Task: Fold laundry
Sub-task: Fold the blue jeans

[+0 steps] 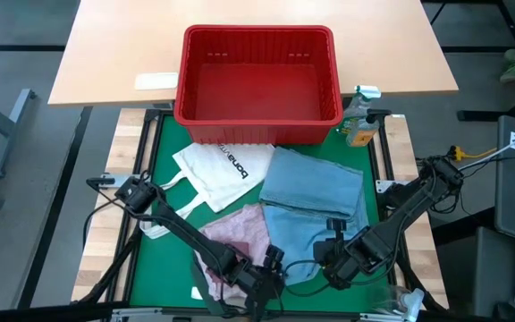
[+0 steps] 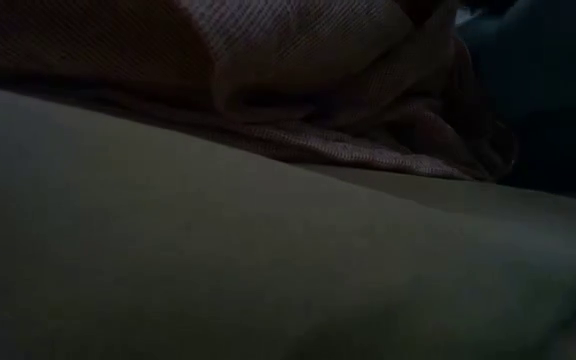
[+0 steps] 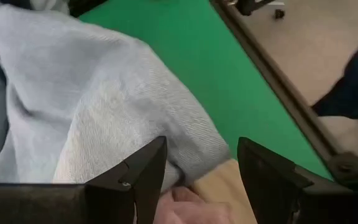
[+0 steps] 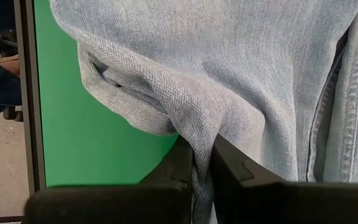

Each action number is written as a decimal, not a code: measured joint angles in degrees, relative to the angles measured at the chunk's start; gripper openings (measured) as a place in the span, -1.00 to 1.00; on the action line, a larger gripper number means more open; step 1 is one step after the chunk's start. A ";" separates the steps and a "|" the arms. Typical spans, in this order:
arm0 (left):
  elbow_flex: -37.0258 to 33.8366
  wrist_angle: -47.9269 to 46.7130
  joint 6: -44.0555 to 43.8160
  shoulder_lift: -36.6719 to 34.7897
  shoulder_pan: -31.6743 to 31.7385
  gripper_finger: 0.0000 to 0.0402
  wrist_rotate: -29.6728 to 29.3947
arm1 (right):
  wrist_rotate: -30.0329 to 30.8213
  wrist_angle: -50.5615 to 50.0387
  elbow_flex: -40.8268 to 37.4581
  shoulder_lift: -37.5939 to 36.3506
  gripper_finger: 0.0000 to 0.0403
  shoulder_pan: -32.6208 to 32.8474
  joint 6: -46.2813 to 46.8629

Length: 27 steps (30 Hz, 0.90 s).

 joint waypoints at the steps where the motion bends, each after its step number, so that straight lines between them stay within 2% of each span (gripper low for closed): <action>1: -0.88 1.28 0.05 0.00 0.04 -0.03 -0.48 | 0.00 -0.01 0.00 0.00 -0.87 0.01 0.00; 7: -4.46 6.67 0.01 0.00 0.25 -0.03 -3.70 | 0.00 0.03 0.00 -0.02 -0.86 0.02 0.00; 11: -4.84 7.97 -1.64 0.00 0.16 -0.07 -8.14 | 0.00 0.02 0.04 -0.04 -0.87 0.03 0.00; 15: -4.85 8.03 -5.51 0.00 0.01 -0.30 -9.71 | -0.02 0.02 0.04 -0.04 -0.86 0.04 0.00; 22: -4.05 7.70 -13.65 0.00 0.04 -0.91 -8.41 | -1.09 0.02 0.04 -0.04 -0.87 0.04 -0.02; 27: 0.40 5.15 -17.12 0.00 0.09 -0.95 -6.99 | -1.53 -0.95 0.08 -0.56 -0.87 0.05 0.24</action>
